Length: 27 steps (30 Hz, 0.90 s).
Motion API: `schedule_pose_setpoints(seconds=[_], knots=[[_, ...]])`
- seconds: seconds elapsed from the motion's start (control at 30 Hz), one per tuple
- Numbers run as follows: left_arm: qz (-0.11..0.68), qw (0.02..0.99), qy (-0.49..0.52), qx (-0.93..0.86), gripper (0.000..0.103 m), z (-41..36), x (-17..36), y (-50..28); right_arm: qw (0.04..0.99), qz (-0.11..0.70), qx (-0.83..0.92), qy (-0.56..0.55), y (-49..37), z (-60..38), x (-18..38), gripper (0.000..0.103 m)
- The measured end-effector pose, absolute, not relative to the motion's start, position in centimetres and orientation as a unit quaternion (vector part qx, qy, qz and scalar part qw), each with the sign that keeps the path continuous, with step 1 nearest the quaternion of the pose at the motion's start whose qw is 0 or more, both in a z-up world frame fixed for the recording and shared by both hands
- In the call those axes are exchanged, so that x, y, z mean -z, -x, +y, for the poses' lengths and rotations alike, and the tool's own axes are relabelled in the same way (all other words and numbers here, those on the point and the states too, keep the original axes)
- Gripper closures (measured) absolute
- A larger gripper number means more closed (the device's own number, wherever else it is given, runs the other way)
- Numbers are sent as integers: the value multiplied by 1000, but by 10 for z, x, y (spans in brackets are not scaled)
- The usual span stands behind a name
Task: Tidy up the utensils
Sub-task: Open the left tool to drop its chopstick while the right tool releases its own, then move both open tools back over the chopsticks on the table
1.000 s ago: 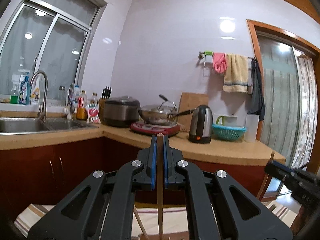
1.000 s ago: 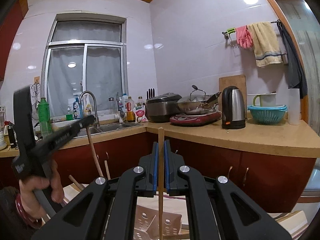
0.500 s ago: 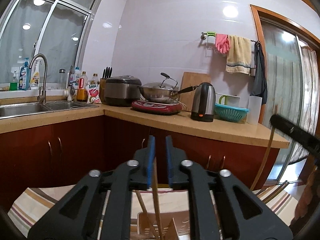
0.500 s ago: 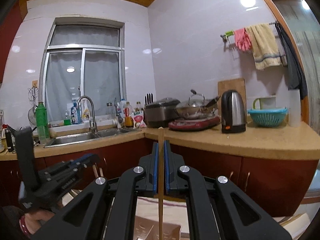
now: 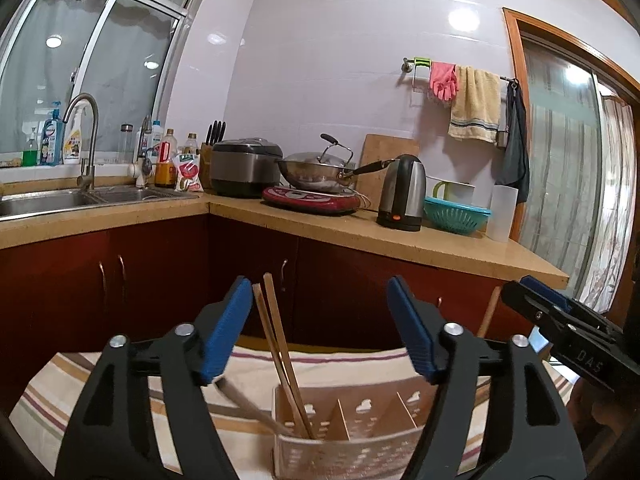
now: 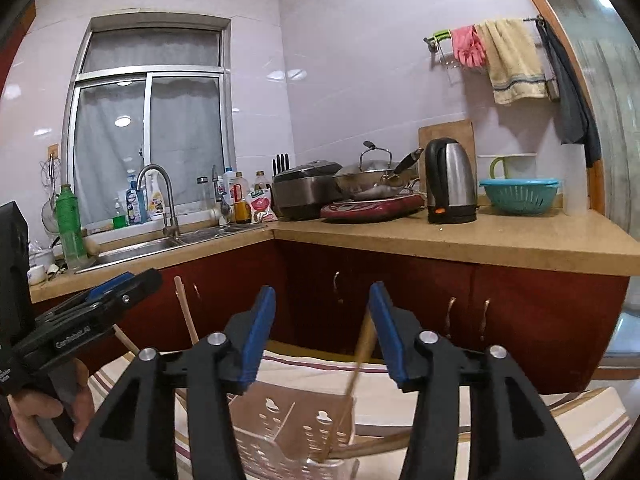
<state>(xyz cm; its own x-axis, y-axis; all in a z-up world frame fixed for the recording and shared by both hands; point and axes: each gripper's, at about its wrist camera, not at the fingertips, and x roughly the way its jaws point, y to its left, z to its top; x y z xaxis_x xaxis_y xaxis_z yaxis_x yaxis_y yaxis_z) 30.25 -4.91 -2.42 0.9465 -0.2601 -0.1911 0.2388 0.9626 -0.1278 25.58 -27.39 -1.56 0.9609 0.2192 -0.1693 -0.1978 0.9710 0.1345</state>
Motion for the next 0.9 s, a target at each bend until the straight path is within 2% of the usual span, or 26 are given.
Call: schedule_pose_setpoints(seconds=[0.07, 0.27, 0.57, 0.9], knots=[[105, 985, 51, 127, 28, -49, 24, -296, 989, 90, -100, -55, -248, -275, 12, 46], [104, 986, 38, 128, 22, -46, 24, -260, 991, 91, -89, -49, -212, -281, 10, 41], [120, 986, 6, 116, 22, -42, 55, -195, 988, 131, -73, -42, -148, -288, 46, 41], [196, 976, -4, 98, 22, -37, 114, -138, 977, 197, -47, -61, -91, -305, 107, 41]])
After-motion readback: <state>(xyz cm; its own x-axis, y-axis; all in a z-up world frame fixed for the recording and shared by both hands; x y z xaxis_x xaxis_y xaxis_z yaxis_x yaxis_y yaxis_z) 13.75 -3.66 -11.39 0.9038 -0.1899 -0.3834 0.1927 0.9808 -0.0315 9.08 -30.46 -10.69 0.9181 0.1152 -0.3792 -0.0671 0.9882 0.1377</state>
